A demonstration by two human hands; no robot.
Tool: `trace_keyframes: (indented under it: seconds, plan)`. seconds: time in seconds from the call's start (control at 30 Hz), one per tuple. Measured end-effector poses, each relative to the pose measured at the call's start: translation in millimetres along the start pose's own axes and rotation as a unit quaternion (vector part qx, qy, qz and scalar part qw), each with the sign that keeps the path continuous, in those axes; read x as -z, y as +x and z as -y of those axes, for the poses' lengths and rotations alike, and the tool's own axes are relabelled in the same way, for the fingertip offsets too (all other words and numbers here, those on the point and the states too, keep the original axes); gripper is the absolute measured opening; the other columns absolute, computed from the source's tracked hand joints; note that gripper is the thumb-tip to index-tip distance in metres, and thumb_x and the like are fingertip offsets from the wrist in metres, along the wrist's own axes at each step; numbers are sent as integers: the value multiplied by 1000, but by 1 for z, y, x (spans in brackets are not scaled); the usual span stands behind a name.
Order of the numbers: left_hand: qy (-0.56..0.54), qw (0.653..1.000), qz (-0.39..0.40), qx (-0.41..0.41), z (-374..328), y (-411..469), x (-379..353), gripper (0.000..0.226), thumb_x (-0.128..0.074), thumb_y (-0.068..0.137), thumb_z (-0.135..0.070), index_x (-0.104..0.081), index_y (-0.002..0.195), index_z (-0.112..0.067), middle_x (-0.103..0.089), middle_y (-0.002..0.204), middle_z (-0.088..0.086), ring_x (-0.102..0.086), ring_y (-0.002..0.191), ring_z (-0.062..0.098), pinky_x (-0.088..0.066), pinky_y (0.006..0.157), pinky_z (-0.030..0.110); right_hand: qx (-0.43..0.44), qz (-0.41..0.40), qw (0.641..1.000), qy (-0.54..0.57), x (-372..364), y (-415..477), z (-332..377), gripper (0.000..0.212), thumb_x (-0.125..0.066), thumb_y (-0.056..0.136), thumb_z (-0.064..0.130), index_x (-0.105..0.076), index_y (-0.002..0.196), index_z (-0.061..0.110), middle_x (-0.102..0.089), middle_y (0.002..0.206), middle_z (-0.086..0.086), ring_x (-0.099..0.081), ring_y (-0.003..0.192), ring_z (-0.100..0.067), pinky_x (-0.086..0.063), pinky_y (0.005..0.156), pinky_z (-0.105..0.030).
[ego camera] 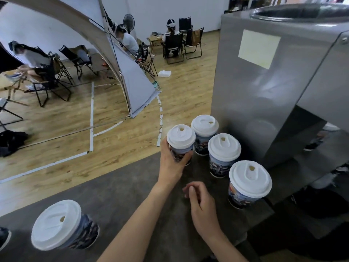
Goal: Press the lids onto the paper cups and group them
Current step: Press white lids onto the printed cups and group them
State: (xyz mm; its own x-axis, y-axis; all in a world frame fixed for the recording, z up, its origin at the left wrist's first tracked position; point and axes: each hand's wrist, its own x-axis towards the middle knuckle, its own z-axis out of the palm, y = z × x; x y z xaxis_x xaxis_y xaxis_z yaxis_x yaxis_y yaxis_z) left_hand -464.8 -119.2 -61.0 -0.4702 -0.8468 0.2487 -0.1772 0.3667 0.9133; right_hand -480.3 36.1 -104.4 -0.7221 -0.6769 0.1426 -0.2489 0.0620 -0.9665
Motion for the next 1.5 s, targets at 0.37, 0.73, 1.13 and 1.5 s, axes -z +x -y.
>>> trace_keyframes:
  seconds: [0.37,0.73,1.13,1.5]
  plan:
    - [28,997,51,49,5,-11,17,105,-94,72,-37,-28,153,-26,-47,149,-6,-51,127,-1,-42,98,7,-5,4,1000,9,-2,0,5,16,-57,104,10,-65,94,19,-73,87,13,-69,83,-6,-47,73,-12]
    - [142,981,-76,-107,-51,-136,118,35,-68,96,-18,-58,130,-19,-59,131,-9,-54,127,5,-43,110,24,16,71,997,-13,-17,2,8,20,-56,104,12,-63,95,28,-76,93,6,-67,82,6,-45,74,-3]
    - [186,961,-181,96,-30,-161,236,61,-82,80,-45,-56,133,-30,-51,131,-16,-50,117,-7,-32,93,-2,93,412,906,-34,-106,-40,56,60,-78,88,47,-45,137,42,-57,130,26,-55,122,6,-50,100,-19]
    - [-84,990,-32,108,-22,-179,167,78,-86,77,-42,-44,143,-41,-61,129,-25,-58,125,3,-50,99,19,96,371,921,63,-79,-35,32,75,-91,78,24,-53,142,33,-67,135,12,-63,125,-7,-53,99,-20]
